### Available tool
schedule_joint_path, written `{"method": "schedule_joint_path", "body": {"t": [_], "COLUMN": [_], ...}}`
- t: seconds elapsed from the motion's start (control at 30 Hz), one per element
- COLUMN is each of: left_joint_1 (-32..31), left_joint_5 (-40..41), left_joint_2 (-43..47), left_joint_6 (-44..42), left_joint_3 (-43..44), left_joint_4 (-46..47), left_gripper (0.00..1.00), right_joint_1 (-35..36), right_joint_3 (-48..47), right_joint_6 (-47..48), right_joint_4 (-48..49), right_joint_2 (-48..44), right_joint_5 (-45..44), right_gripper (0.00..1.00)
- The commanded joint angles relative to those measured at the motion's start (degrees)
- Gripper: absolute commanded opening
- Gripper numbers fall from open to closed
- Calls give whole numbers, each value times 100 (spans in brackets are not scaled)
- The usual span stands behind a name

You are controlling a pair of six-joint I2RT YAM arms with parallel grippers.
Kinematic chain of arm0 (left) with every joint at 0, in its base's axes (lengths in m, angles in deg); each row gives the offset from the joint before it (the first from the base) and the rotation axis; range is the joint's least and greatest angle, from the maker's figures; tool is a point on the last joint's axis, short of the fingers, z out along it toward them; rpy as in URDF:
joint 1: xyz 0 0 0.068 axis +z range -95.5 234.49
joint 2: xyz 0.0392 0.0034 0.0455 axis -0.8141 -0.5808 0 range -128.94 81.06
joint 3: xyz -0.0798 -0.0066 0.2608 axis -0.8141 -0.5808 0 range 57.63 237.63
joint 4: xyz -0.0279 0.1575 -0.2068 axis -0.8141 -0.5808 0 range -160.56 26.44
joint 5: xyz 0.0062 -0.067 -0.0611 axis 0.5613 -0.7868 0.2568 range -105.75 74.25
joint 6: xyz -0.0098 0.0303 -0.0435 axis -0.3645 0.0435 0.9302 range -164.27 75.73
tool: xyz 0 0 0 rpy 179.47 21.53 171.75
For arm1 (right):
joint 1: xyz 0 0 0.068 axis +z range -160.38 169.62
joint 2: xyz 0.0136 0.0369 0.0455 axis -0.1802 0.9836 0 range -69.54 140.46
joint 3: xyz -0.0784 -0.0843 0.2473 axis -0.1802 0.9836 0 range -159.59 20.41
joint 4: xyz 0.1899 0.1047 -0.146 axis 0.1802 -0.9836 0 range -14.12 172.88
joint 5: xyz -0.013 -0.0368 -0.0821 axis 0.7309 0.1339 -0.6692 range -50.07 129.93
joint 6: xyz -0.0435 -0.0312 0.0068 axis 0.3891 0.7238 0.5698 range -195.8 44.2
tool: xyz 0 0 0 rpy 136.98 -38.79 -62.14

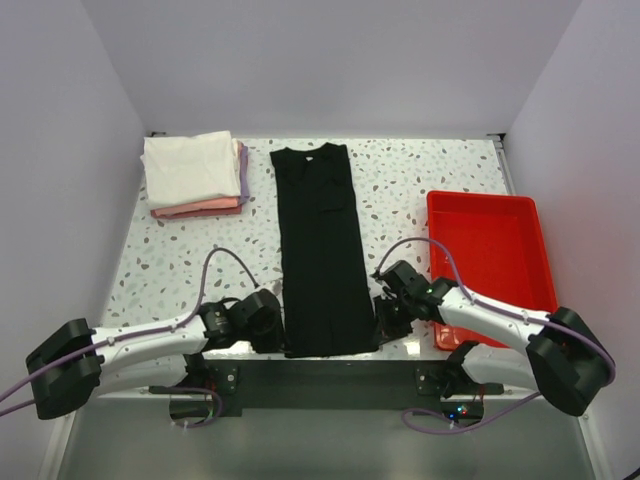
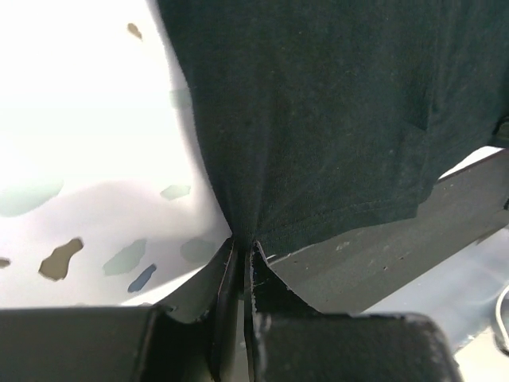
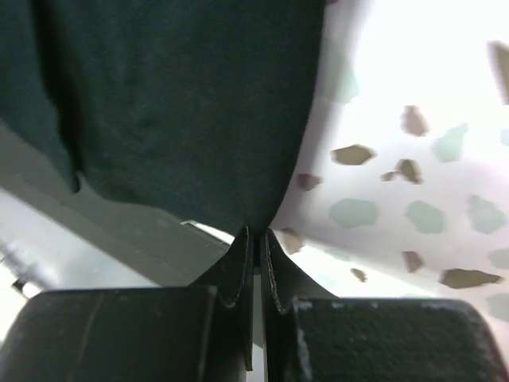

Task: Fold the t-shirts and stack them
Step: Fold the tshirt

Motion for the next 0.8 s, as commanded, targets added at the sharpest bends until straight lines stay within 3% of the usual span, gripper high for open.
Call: {"method": "schedule_joint_path", "body": {"t": [0.0,0.17,0.37,0.5,0.77], "left_joint_1": [-41,-41,108,914,1857], "left_joint_5": [-42,194,861,565,625], "left_joint_2": [264,712,625,204,-613], "left_joint_6": [325,378,-60,-718,-1607], "left_joint_3": [-191,-60,837,1285,2419], "left_joint_4": [-38,-82,-459,-258,120], "left_gripper": [0,0,0,0,0], "right_joint_1": [4,4,-49,-206,-795], "right_joint_3": [107,-121,-1226,-1763,-2677], "right_joint_6": [-163,-58,380,566,680], "right_joint_4": [382,112,-389,-487,13], "right_joint_2": [-255,-711,-607,-317,596], "right_joint_5": [528,565,-120,-384,-736], "right_gripper": [0,0,0,0,0]}}
